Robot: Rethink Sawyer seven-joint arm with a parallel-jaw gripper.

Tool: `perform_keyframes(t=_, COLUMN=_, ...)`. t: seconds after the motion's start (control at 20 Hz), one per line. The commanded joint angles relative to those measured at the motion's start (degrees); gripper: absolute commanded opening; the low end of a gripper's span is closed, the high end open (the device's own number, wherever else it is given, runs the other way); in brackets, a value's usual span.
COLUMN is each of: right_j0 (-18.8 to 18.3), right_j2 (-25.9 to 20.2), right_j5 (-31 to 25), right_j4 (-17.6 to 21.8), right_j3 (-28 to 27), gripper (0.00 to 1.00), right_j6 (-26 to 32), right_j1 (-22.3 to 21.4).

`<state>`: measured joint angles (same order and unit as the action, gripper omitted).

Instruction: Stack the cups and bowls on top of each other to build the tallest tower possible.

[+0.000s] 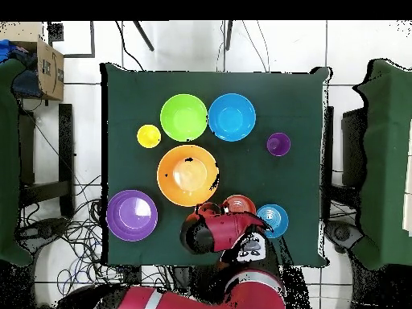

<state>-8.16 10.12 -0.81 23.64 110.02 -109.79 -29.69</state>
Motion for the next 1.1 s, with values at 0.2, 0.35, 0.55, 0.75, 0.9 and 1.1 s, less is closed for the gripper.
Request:
perform_keyframes(t=0.2, right_j0=-1.33, right_j2=-7.51, right_j5=-8.85, right_j4=-2.59, right_j3=0.77, gripper=1.00, right_j6=-4.01, right_j1=-7.06)
perform_keyframes(t=0.35, right_j0=-1.06, right_j2=-7.12, right_j5=-11.69, right_j4=-2.74, right_j3=0.08, gripper=1.00, right_j6=-3.08, right_j1=-8.62)
perform_keyframes(t=0.55, right_j0=-0.73, right_j2=-6.87, right_j5=-14.27, right_j4=-2.51, right_j3=-0.41, gripper=1.00, right_j6=-2.45, right_j1=-10.07)
perform_keyframes(t=0.75, right_j0=0.11, right_j2=-5.77, right_j5=-16.26, right_j4=-1.68, right_j3=-0.75, gripper=1.00, right_j6=-1.98, right_j1=-11.46)
perform_keyframes(t=0.9, right_j0=0.62, right_j2=-4.77, right_j5=-17.04, right_j4=-0.92, right_j3=-1.07, gripper=1.00, right_j6=-1.93, right_j1=-11.90)
perform_keyframes(t=1.1, right_j0=0.28, right_j2=-4.85, right_j5=-17.38, right_j4=-0.33, right_j3=-0.80, gripper=1.00, right_j6=-1.81, right_j1=-12.61)
